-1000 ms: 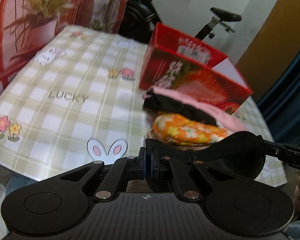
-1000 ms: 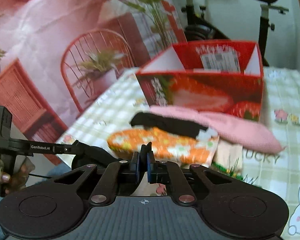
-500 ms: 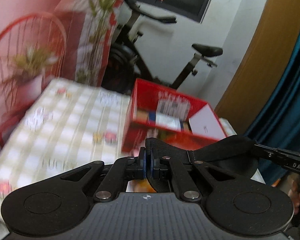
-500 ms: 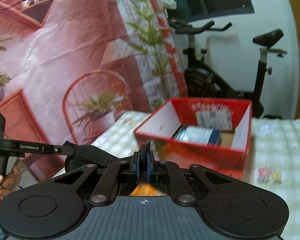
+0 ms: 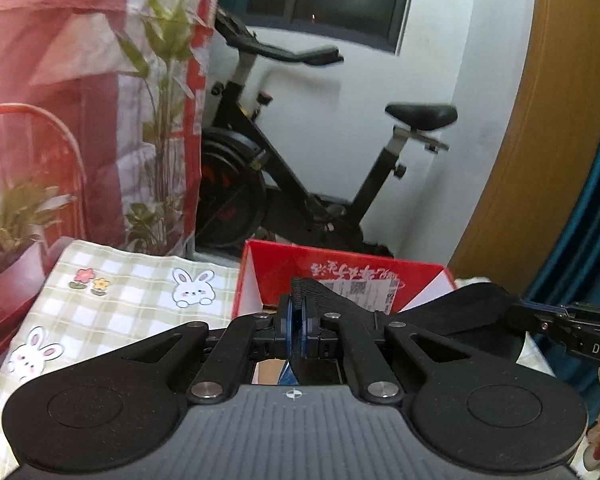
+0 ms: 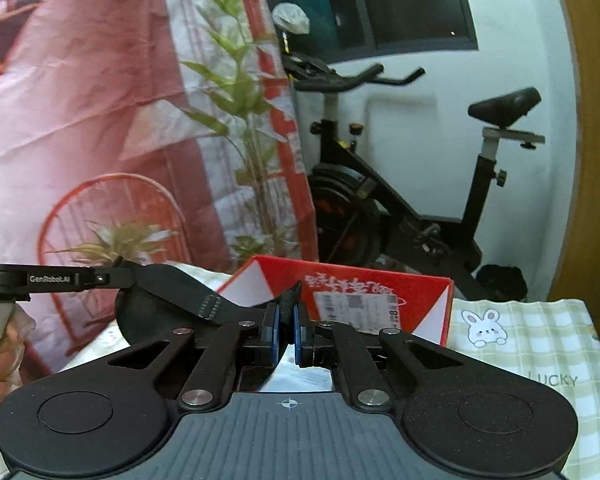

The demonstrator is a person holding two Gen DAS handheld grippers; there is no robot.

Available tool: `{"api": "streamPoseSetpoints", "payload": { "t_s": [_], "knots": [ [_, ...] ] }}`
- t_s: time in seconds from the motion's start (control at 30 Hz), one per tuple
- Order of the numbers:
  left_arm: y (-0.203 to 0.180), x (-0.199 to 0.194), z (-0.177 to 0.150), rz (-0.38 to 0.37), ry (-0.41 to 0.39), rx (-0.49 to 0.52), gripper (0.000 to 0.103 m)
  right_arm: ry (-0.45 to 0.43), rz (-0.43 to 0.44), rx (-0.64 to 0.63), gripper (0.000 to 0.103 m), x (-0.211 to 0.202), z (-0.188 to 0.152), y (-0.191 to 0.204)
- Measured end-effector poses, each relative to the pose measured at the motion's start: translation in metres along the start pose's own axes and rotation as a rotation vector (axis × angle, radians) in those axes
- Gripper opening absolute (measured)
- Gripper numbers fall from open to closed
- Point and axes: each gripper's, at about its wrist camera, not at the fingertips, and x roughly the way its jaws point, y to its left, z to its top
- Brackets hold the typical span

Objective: Organize soft objects
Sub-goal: 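Carry the black eye mask with both grippers into the red box, then open both grippers to release the eye mask beside the package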

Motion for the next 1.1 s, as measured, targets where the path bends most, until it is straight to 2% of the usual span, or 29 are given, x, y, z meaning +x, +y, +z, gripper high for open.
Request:
{"api": "streamPoseSetpoints", "payload": {
  "t_s": [0.33,0.6,0.8,0.93,1.03,1.07,1.1],
  "knots": [
    [-0.004,0.083,-0.017,0.013,0.155,0.036,0.005,0.147,-0.045,-0.012,0.007,0.076,-0.02,-0.017],
    [-0.001,0.121,-0.034,0.009,0.29,0.056,0.005,0.27,-0.055,0.024,0.007,0.116,-0.041,-0.026],
    [-0.002,0.132,-0.039,0.004,0.327,0.067,0.005,0.306,-0.074,0.055,0.007,0.126,-0.051,-0.034],
    [-0.003,0.13,-0.04,0.002,0.323,0.088,0.006,0.308,-0.089,0.049,0.007,0.125,-0.052,-0.033],
    [-0.003,0.127,-0.037,-0.009,0.32,0.096,0.011,0.306,-0.113,0.024,0.013,0.123,-0.052,-0.029],
    [-0.003,0.126,-0.036,-0.013,0.32,0.099,0.017,0.307,-0.125,0.016,0.015,0.123,-0.05,-0.029],
    [-0.003,0.124,-0.035,-0.016,0.319,0.105,0.029,0.305,-0.134,0.006,0.022,0.121,-0.049,-0.028]
  ]
}}
